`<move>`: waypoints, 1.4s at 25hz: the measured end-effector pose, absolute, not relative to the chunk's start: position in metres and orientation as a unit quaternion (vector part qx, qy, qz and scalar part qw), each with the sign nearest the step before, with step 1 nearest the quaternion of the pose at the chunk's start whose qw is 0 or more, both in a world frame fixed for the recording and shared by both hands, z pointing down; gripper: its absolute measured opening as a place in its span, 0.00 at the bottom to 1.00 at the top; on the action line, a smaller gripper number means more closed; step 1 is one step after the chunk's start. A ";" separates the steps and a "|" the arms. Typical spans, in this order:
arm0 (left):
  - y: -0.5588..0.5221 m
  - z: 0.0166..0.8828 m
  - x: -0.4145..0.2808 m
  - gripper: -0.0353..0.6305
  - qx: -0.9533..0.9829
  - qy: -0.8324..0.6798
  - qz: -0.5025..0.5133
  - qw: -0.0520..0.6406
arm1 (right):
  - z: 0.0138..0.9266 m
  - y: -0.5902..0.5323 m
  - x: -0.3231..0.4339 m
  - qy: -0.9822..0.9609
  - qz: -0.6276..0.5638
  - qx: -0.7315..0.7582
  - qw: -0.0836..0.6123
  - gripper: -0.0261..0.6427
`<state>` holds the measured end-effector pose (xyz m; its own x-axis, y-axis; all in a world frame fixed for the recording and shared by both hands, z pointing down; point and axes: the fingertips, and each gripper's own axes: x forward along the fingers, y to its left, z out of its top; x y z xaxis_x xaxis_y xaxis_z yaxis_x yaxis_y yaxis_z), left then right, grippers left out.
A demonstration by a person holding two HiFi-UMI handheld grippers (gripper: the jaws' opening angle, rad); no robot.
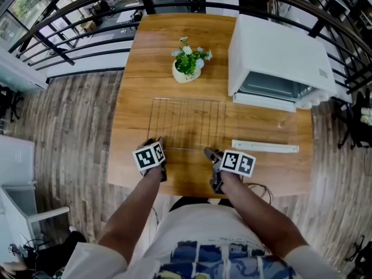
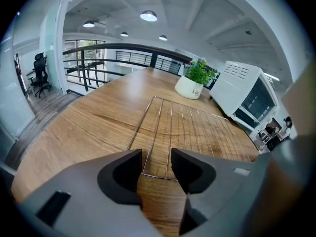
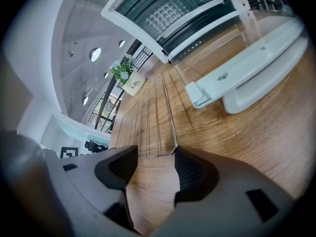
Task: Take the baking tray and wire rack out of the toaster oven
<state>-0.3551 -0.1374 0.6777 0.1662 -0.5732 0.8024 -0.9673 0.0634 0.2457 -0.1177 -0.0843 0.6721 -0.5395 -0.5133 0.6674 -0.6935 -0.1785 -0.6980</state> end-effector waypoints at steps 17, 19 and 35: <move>-0.129 0.677 -0.364 0.33 0.638 -0.608 0.244 0.403 | 0.670 -0.063 -0.120 -0.666 0.555 0.470 0.168 0.48; -0.129 0.677 -0.364 0.33 0.638 -0.609 0.239 0.406 | 0.670 -0.060 -0.118 -0.666 0.554 0.470 0.167 0.47; -0.125 0.649 -0.334 0.33 0.668 -0.594 0.216 0.393 | 0.639 -0.041 -0.101 -0.687 0.548 0.457 0.139 0.41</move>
